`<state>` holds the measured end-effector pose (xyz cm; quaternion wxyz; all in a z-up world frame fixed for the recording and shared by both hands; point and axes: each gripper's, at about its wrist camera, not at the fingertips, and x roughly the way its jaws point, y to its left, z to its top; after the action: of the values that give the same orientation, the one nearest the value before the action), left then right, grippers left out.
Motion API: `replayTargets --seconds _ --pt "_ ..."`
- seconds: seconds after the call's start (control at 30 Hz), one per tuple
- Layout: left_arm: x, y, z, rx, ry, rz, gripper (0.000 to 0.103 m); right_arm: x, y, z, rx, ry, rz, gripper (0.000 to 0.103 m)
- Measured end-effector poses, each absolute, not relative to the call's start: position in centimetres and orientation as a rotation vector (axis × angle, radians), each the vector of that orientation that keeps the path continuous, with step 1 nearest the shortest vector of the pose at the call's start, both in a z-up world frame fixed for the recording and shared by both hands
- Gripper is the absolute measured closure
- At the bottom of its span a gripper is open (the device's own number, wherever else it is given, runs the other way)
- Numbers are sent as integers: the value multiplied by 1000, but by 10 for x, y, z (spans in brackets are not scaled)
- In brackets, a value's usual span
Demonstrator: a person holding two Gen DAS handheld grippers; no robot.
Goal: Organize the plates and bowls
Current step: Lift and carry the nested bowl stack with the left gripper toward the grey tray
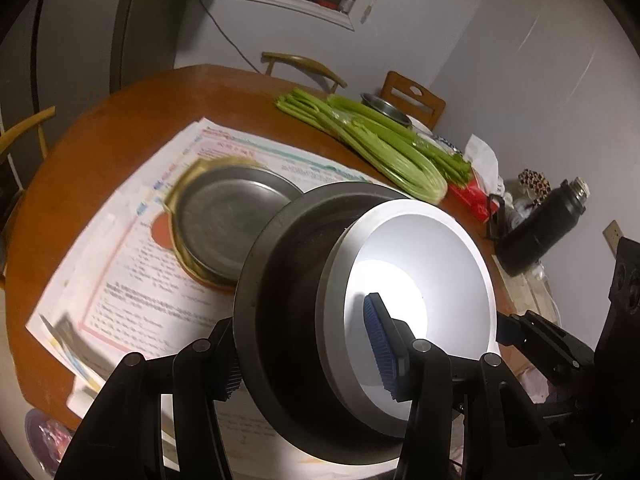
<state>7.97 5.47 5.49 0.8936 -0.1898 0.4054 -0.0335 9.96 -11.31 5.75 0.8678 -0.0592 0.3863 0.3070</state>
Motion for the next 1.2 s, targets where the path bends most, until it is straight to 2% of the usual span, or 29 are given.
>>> replayTargets --seconds 0.73,1.2 --pt "129 113 65 -362 833 -40 49 144 -46 70 -123 794 678 38" --pt "171 126 42 -354 894 -51 49 184 -33 50 -77 854 649 38"
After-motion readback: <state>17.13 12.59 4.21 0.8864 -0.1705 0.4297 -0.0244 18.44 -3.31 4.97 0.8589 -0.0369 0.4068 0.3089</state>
